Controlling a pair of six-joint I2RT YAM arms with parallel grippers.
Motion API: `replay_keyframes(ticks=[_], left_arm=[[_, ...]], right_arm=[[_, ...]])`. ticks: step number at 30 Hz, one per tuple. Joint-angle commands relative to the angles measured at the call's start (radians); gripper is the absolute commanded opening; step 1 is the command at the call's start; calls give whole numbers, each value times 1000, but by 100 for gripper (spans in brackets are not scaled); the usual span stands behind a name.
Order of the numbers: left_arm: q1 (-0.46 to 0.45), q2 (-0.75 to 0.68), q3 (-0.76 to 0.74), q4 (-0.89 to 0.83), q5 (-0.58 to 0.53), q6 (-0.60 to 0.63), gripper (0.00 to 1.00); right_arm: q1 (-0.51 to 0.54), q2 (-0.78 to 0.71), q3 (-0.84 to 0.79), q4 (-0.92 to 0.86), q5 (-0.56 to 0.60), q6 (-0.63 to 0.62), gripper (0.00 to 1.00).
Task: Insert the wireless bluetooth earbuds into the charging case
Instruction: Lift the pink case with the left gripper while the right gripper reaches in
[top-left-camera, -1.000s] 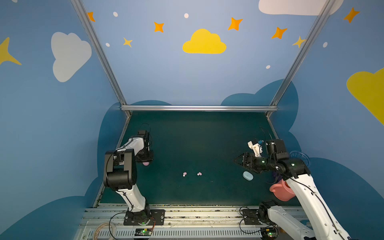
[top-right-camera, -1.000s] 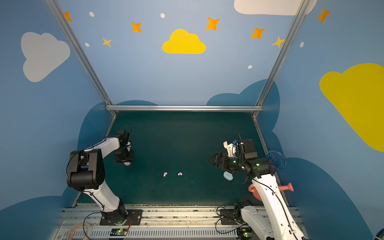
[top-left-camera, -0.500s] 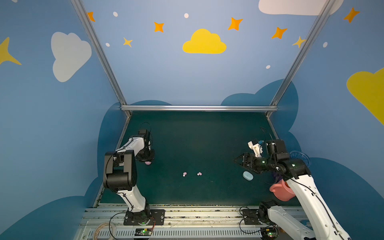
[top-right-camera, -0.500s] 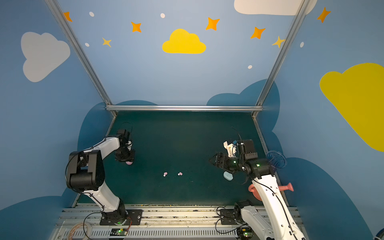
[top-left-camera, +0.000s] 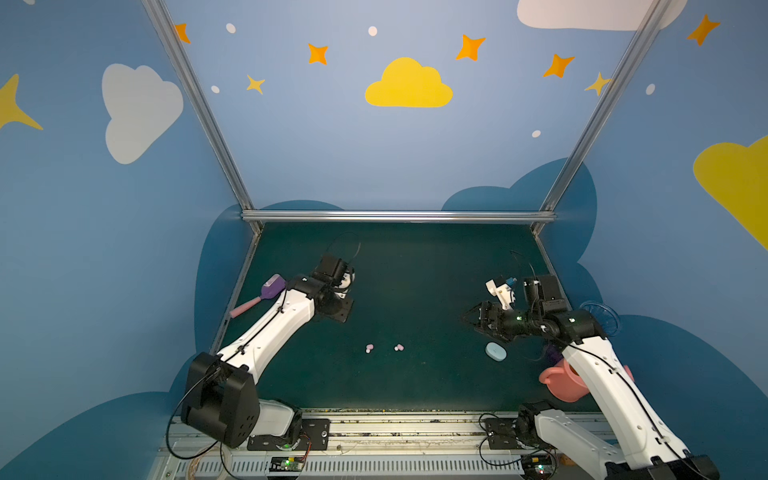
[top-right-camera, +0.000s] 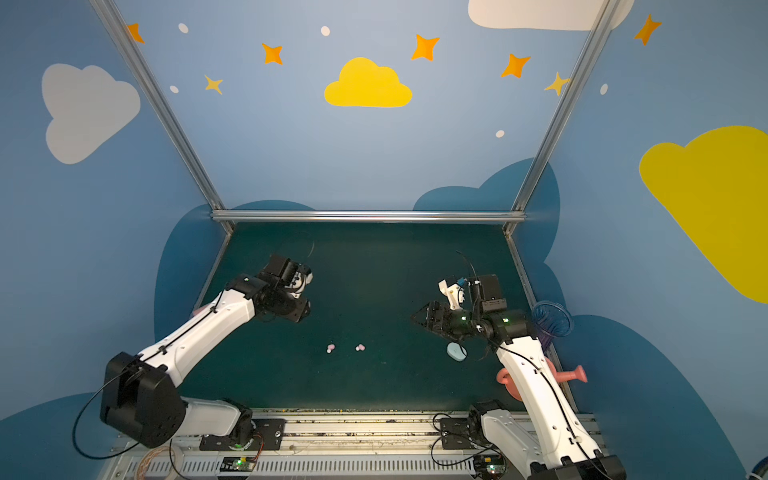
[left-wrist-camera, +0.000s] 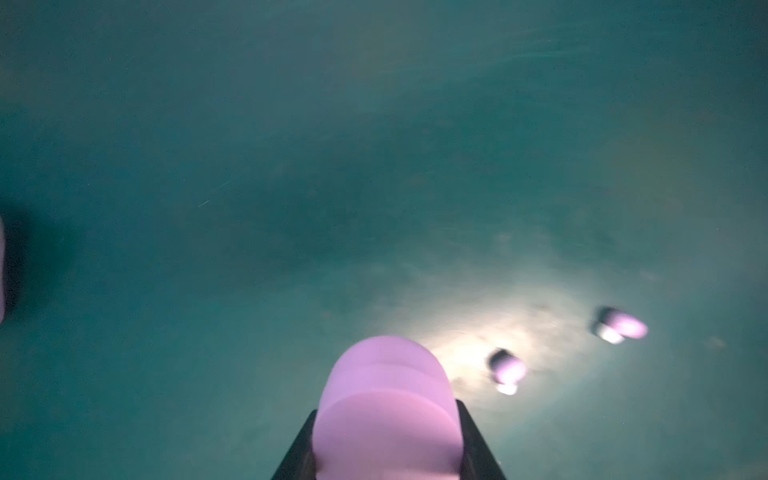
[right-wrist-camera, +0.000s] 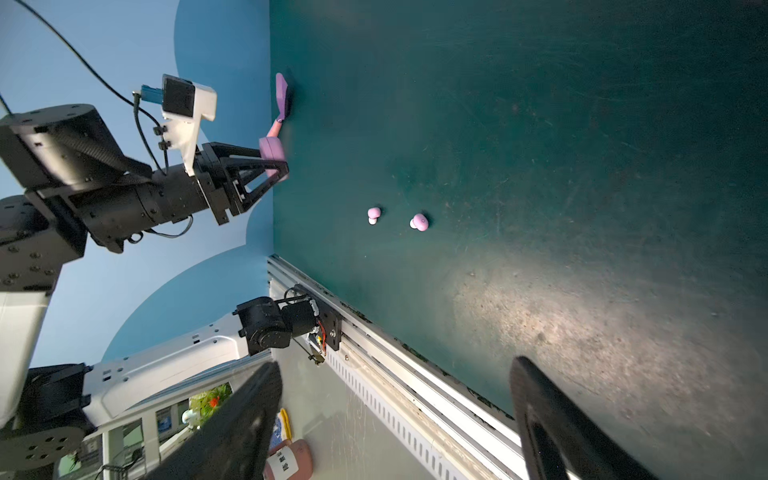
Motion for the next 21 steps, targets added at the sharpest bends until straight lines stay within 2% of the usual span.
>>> replay_keyframes(ticks=[1, 6, 11, 15, 21], left_arm=[[-122, -19, -13, 14, -2, 24, 13], [-354, -22, -19, 86, -48, 62, 13], [-513, 15, 6, 125, -90, 116, 13], [-557, 40, 40, 144, -82, 138, 12], [-577, 36, 71, 177, -49, 164, 11]], right_arm=[[14, 23, -33, 103, -96, 12, 83], [53, 81, -66, 218, -141, 49, 84], [109, 155, -87, 307, -183, 78, 83], [155, 192, -100, 353, -200, 107, 77], [192, 190, -145, 440, -192, 180, 73]])
